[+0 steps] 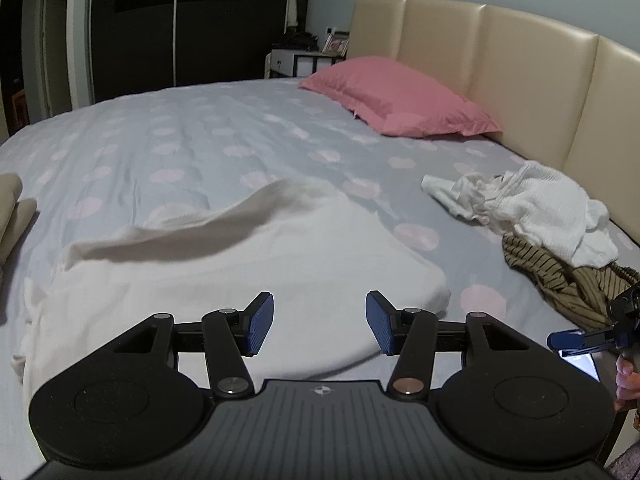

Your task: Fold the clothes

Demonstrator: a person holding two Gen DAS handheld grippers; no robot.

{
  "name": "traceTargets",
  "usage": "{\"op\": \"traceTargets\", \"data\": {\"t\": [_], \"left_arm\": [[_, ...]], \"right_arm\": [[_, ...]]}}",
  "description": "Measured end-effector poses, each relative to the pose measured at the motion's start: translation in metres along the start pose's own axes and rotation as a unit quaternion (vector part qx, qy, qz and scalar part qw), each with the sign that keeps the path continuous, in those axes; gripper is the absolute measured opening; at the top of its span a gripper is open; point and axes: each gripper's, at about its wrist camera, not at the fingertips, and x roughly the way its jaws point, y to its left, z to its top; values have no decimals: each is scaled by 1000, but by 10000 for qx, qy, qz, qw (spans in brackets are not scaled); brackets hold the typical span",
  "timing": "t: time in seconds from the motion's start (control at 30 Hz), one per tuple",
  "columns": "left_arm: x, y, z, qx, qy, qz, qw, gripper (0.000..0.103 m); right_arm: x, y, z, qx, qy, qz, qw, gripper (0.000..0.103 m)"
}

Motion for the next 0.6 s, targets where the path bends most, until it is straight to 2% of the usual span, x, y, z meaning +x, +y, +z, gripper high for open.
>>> {"op": "traceTargets", "data": {"t": [0.13, 0.27, 0.4, 0.6], "left_arm": [[2, -1, -1, -33, 22, 42, 10000, 49], [2, -3, -3, -34, 6, 9, 10000, 49], [3, -5, -4, 29, 48, 2, 10000, 49], [1, -6, -4, 65, 40, -14, 10000, 49]], "right_arm": [[0, -3, 0, 13, 36, 41, 10000, 80], [-2, 2, -1, 7, 30, 300, 9995, 80], [0, -5, -3, 45, 149, 139, 9998, 79], [-2, -3, -2, 45, 166, 339, 9993, 79]]}}
